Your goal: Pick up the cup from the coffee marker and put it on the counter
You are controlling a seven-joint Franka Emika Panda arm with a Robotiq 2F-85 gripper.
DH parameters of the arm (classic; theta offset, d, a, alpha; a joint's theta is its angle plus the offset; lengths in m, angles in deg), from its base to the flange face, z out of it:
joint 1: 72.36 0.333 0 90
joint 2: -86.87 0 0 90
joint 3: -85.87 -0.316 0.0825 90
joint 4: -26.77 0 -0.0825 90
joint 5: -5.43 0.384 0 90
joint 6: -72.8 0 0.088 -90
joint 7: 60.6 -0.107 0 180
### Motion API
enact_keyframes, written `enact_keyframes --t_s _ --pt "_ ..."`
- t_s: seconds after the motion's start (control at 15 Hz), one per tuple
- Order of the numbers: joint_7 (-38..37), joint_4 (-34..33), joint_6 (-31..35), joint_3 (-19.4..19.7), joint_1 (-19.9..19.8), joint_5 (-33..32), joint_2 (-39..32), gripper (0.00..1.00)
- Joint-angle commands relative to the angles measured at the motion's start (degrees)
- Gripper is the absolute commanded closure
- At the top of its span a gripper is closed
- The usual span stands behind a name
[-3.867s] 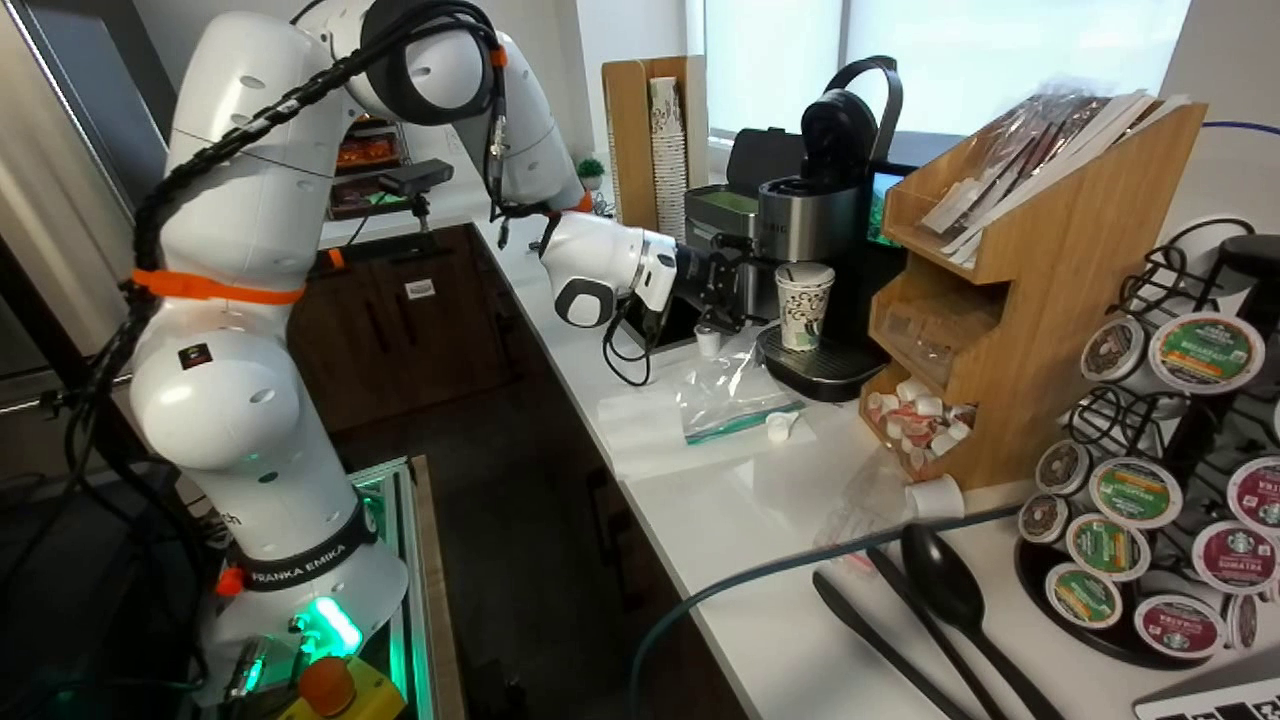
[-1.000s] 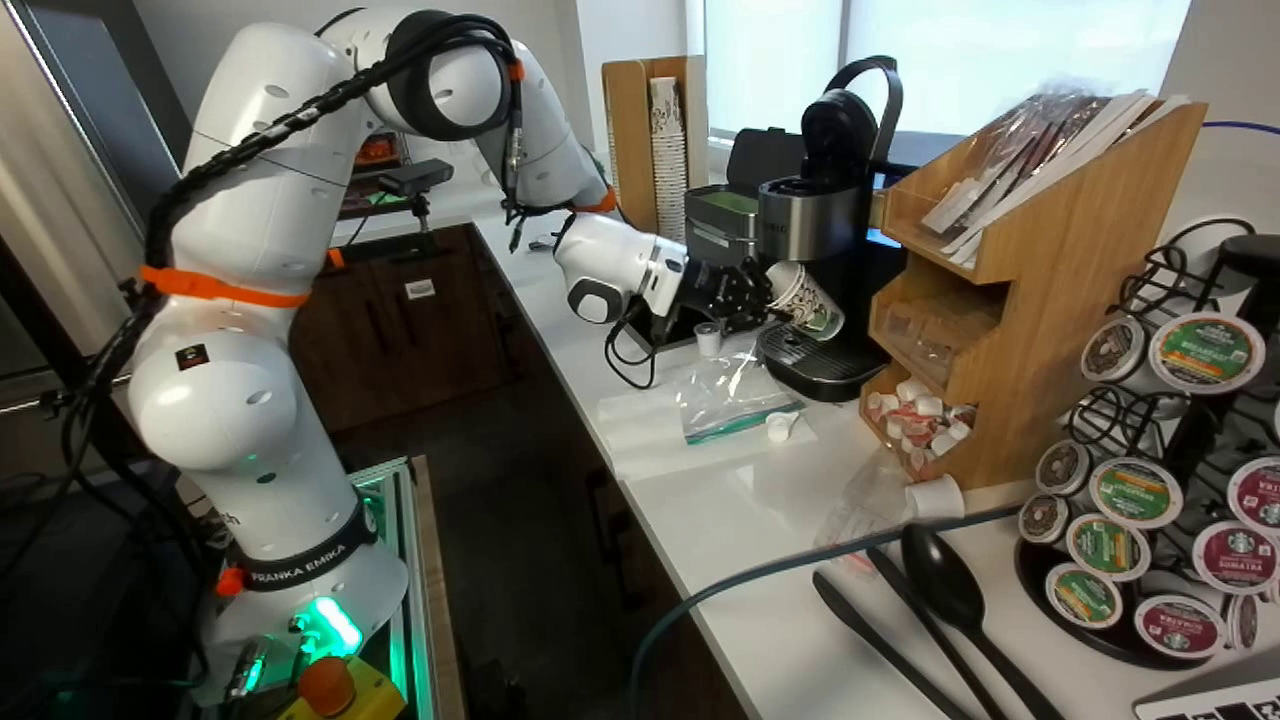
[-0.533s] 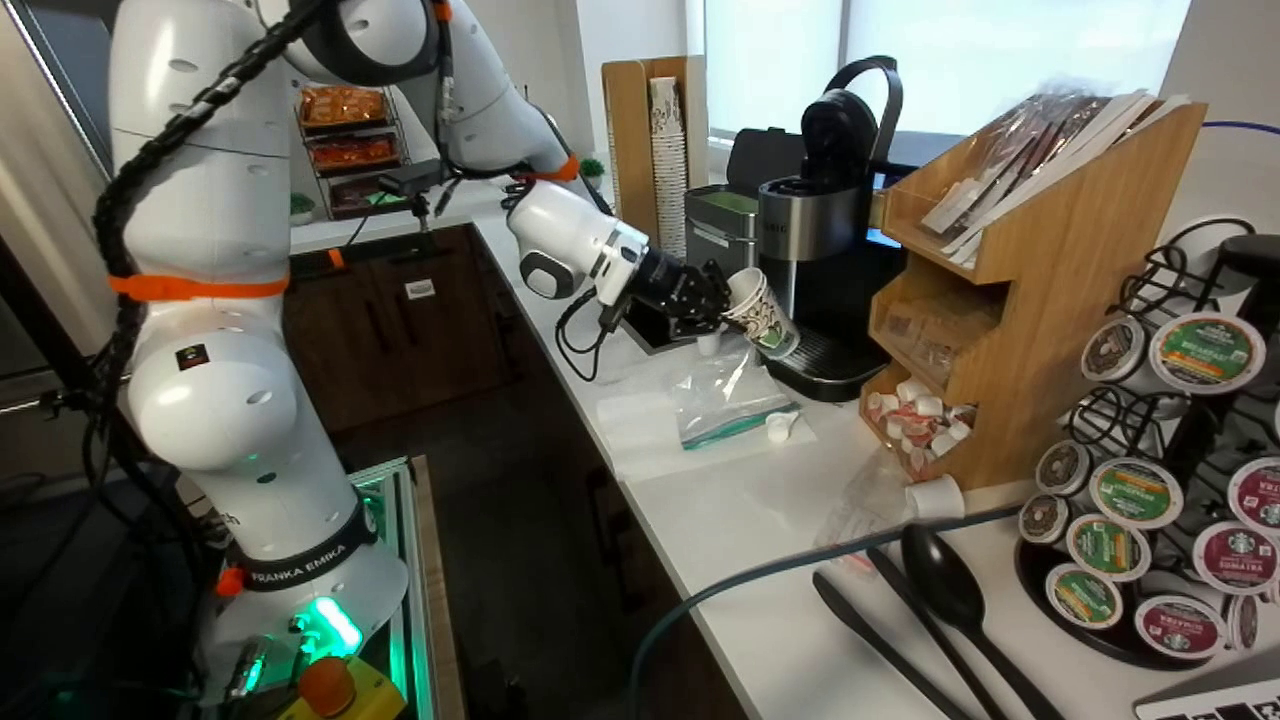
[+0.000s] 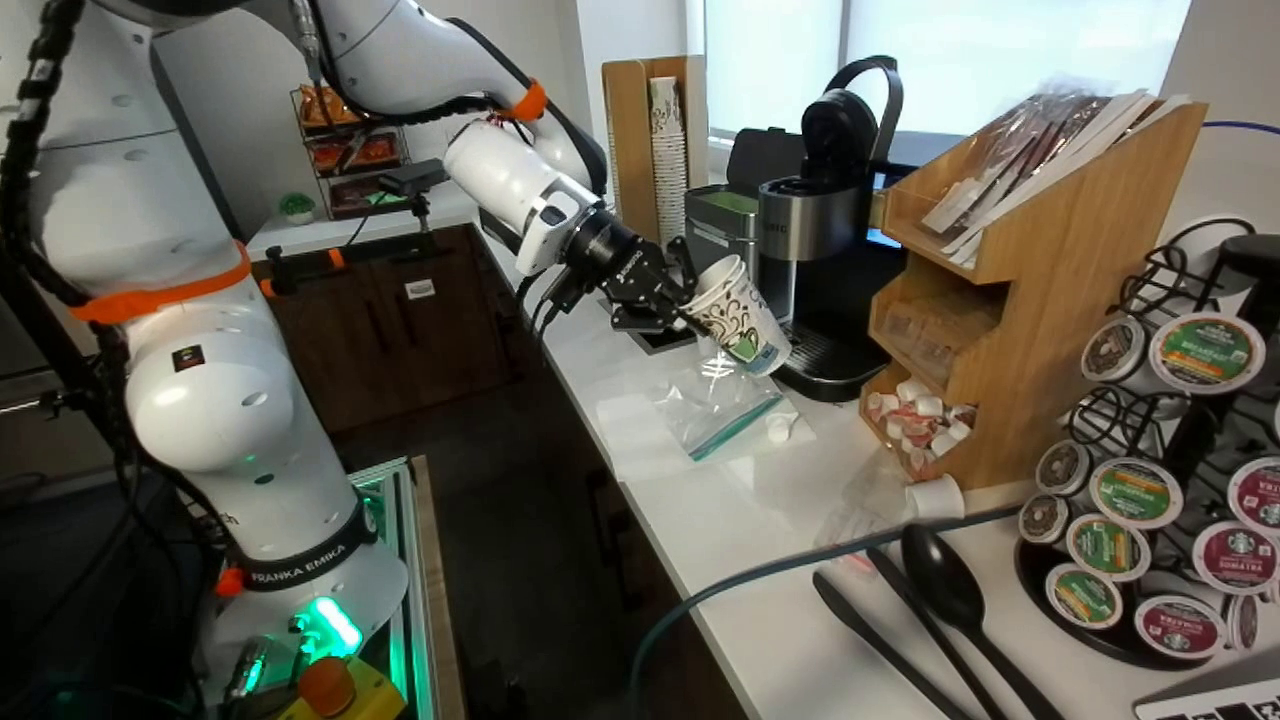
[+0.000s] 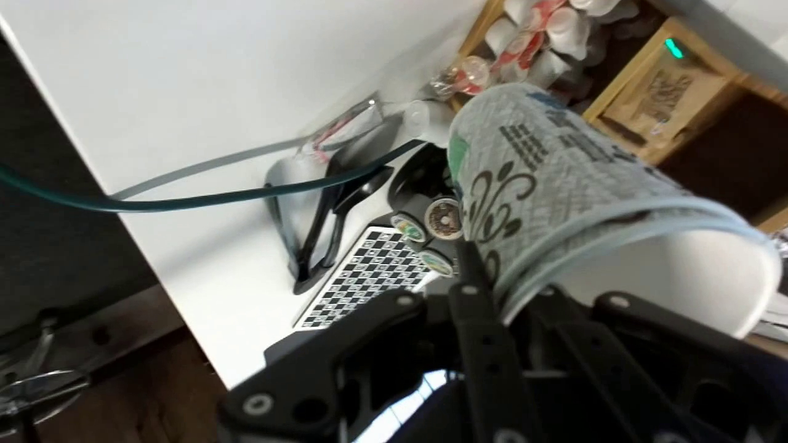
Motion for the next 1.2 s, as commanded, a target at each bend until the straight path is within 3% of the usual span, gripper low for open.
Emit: enact_keyframes --t_s 0.0,0.07,0.2,0.27,0.4,0.8,1.13 --pt "13.4 2.31 -10.54 4.68 -3.84 10.78 8.71 0.98" --pt "16.18 3.28 -12.43 7.56 -4.23 12.99 9.16 0.98" --pt "21.92 1.3 -9.8 10.9 -4.92 16.68 9.49 0.98" --pt "12.47 2.51 -10.56 8.12 -5.42 11.1 7.16 0.93" --pt "14.38 2.3 -10.71 10.09 -6.32 12.36 7.85 0.98" --pt "32.2 -1.93 -24.76 16.64 -4.18 25.94 -1.42 0.98" --pt "39.54 -6.12 -22.45 19.68 -5.76 32.99 0.0 0.98"
